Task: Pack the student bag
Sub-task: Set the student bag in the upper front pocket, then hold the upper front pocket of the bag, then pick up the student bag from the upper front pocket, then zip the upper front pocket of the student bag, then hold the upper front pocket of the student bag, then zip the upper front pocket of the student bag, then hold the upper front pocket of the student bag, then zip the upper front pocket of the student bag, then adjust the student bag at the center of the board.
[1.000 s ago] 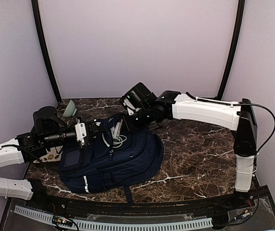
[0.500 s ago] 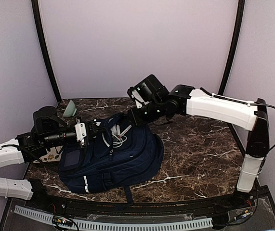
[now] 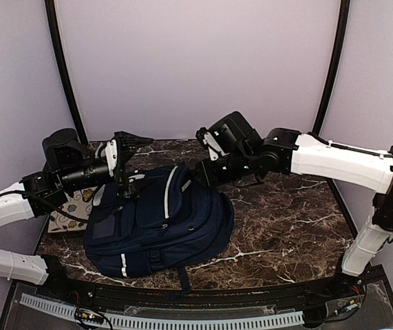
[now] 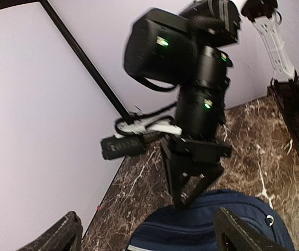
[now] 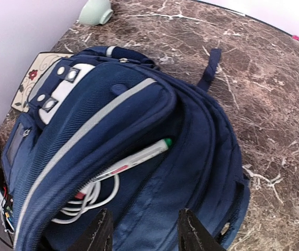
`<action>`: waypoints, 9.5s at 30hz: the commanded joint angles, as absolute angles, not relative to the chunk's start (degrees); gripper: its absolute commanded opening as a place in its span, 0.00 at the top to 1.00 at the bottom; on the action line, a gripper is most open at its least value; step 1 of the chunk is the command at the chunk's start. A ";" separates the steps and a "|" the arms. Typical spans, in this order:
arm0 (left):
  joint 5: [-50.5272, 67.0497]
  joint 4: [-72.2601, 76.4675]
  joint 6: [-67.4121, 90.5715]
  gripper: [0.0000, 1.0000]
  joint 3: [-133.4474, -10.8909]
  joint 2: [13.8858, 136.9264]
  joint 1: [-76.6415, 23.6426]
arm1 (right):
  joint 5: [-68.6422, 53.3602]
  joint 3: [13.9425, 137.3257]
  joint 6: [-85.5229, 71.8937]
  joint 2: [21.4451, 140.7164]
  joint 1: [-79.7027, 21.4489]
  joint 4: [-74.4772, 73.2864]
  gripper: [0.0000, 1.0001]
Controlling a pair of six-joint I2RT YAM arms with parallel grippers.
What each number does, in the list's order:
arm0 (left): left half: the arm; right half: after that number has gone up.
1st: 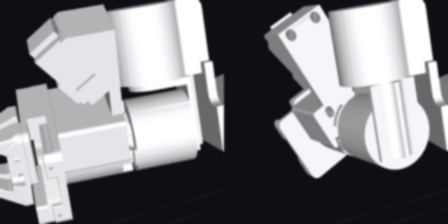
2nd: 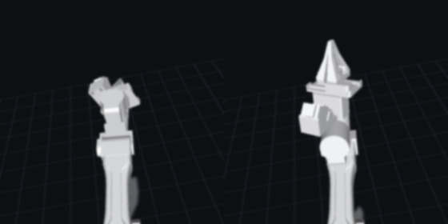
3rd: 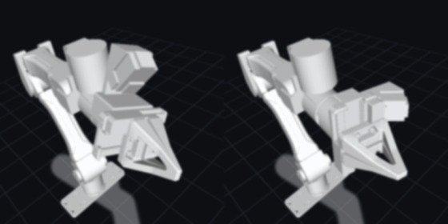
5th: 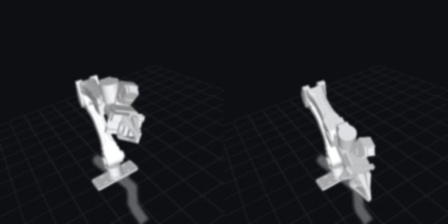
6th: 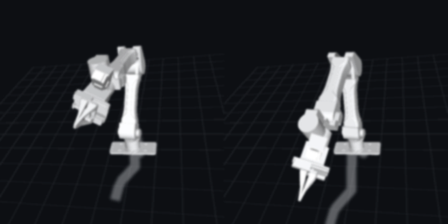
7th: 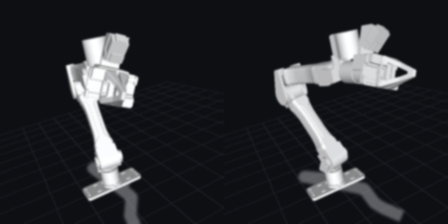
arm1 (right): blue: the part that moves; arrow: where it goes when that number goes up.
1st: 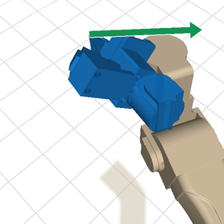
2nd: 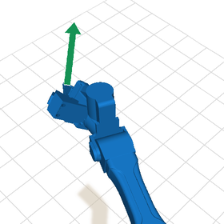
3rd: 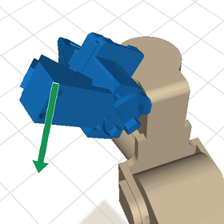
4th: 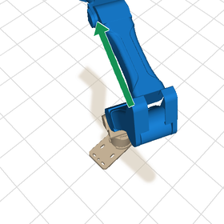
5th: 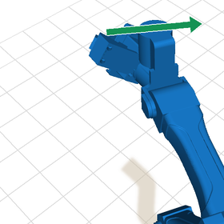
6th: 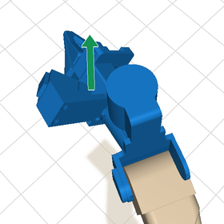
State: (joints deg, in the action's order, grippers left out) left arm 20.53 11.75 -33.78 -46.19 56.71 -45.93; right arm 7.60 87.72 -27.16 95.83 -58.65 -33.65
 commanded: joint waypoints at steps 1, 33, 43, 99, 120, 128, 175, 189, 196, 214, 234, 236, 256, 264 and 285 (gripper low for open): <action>17.26 8.26 -22.73 0.10 -51.59 55.50 -46.14 | 12.28 88.04 -29.05 92.08 -63.34 -31.85 0.60; 2.90 -13.08 -34.49 0.35 -37.86 52.55 -54.67 | 15.24 61.77 -37.05 91.94 -64.35 -7.97 0.70; 3.13 -9.28 -31.80 0.48 -42.15 63.33 -54.67 | 9.67 67.53 -29.88 91.74 -60.41 -15.42 0.70; 3.74 -1.46 -15.48 1.00 -45.92 66.29 -54.67 | 22.21 55.44 -46.28 79.38 -65.67 -16.14 1.00; 9.89 -2.59 -28.12 0.57 -50.38 64.22 -63.33 | -1.31 71.31 -9.18 87.78 -58.27 -31.26 1.00; -5.53 7.56 -33.40 0.60 -52.09 77.20 -68.20 | -3.70 71.50 -14.43 85.70 -57.76 -31.86 1.00; -4.52 -6.93 -29.57 1.00 -51.57 77.73 -67.06 | 2.60 88.10 2.71 89.91 -44.19 -53.47 1.00; 6.77 -4.13 -32.48 1.00 -47.66 70.42 -67.21 | 5.97 102.46 22.91 108.28 -42.23 -54.44 1.00; 10.07 -2.93 -33.09 1.00 -46.90 68.36 -67.74 | 8.13 111.66 17.86 116.69 -36.13 -48.66 1.00; -0.69 7.32 -22.77 0.38 -40.78 59.69 -57.57 | 3.46 65.76 -0.70 79.62 -35.86 -23.33 1.00; -19.74 8.31 -36.15 0.32 -70.69 98.82 -67.23 | -6.16 58.28 -15.14 73.57 -40.85 -18.35 1.00; -22.60 9.12 -36.98 0.38 -71.64 100.96 -67.24 | -6.48 58.22 -15.00 73.56 -40.87 -18.73 1.00; 0.39 -3.52 -44.17 1.00 -47.47 70.79 -67.94 | 9.91 77.05 0.19 82.63 -33.41 -48.14 1.00; 13.13 -8.44 -46.82 1.00 -40.92 60.25 -67.86 | 9.71 84.80 12.13 89.73 -33.48 -53.62 1.00; 19.00 -6.21 -45.21 1.00 -38.86 57.85 -67.88 | -0.07 95.58 14.68 103.53 -31.17 -38.65 1.00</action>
